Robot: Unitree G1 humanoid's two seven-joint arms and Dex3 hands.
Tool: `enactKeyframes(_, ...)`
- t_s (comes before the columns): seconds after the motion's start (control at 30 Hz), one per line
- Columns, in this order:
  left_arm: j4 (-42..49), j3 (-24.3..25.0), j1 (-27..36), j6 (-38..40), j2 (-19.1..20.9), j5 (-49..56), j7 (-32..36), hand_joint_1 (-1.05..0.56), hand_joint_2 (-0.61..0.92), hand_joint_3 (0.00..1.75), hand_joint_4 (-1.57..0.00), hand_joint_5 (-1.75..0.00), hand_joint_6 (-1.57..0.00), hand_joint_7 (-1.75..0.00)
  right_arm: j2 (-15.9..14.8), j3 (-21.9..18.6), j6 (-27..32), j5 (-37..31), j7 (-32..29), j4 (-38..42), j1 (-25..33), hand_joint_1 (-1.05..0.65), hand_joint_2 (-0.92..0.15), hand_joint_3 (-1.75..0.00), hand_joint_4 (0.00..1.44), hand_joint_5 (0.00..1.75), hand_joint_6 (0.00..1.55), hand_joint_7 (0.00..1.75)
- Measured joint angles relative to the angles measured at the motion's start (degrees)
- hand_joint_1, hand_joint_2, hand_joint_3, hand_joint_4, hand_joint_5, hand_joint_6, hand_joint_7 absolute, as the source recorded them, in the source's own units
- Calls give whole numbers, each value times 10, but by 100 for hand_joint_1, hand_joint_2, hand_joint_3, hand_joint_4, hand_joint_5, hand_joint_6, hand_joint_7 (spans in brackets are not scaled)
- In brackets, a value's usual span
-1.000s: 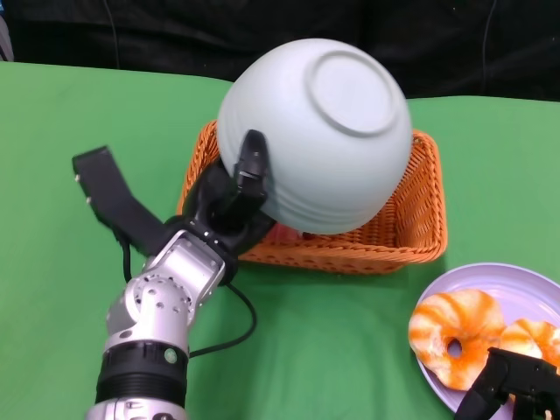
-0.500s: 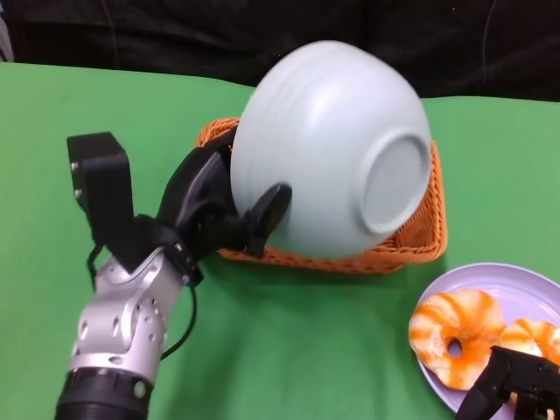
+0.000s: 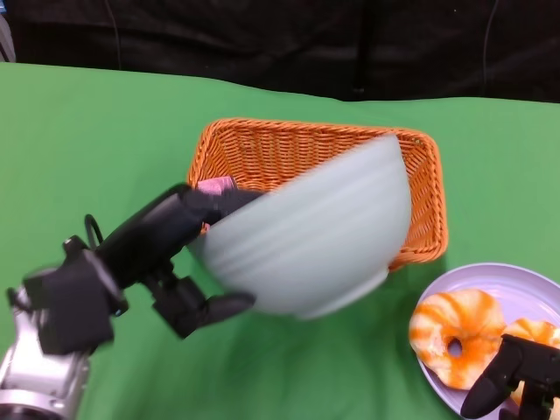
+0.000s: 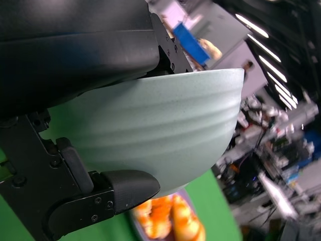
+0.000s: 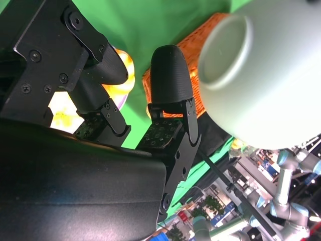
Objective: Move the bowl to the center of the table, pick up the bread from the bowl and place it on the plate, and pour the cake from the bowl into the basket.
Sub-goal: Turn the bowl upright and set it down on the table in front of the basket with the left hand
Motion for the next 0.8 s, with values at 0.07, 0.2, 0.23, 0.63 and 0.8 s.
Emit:
enactKeyframes(0.07,14,-5,-1,-59,20,31,2,-19,13,173,-104,-175,-85,-175,0,-4,-5,4,-3,0,-2,13,-11,-169,100,168,85,140)
enactKeyframes(0.2,65,-10,-8,-182,42,107,33,-17,13,168,-105,-175,-84,-175,0,-8,-9,6,-4,0,-4,13,-10,-171,100,168,86,140)
enactKeyframes(0.23,75,-11,-10,-196,44,117,42,-17,13,167,-105,-175,-84,-175,0,-8,-9,6,-4,0,-5,13,-10,-171,100,168,86,140)
enactKeyframes(0.63,42,31,-28,-331,65,681,373,-40,86,3,-96,-175,-100,-94,3,-7,-9,5,-5,0,-13,11,-8,-175,102,175,90,139)
enactKeyframes(0.8,1,-121,-28,-177,118,866,597,-42,85,1,-95,-167,-110,-55,5,-5,-9,10,-7,-8,-15,11,-9,-175,102,174,91,140)
